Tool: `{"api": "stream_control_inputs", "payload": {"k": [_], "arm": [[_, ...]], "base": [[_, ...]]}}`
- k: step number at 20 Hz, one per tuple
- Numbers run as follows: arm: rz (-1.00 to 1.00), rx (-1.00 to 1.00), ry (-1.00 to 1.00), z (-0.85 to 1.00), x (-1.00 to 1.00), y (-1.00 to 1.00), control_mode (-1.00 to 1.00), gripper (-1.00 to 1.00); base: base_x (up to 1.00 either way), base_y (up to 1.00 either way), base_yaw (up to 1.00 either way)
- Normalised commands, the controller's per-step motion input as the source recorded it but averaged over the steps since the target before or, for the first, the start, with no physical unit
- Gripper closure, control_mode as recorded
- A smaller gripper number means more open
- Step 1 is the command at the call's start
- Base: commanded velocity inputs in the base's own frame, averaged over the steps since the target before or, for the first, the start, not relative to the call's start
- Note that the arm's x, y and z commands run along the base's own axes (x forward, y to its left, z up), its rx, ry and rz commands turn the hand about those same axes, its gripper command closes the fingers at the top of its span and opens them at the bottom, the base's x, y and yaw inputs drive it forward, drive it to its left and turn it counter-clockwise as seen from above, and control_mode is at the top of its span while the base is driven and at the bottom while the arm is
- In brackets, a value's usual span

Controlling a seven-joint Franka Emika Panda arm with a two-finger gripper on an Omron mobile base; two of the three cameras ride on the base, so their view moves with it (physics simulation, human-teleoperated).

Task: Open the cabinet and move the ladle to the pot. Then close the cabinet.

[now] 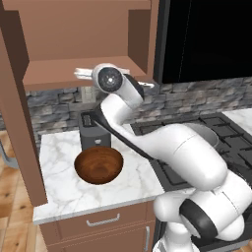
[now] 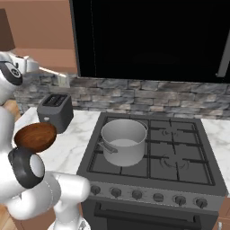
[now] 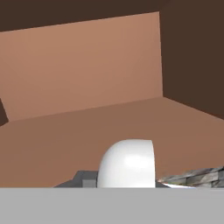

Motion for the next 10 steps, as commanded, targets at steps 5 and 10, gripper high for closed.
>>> {"api": "stream_control_inputs", "payload": {"k": [5,10], "arm": [[0.0,0.06,0.02,0.0,-0.42,-0.53,-1.0,1.0],[0.0,0.07,0.02,-0.03,-0.54,-0.5,-1.0,1.0]], "base": [[0.0,0.0,0.0],[0.0,0.0,0.0]]}}
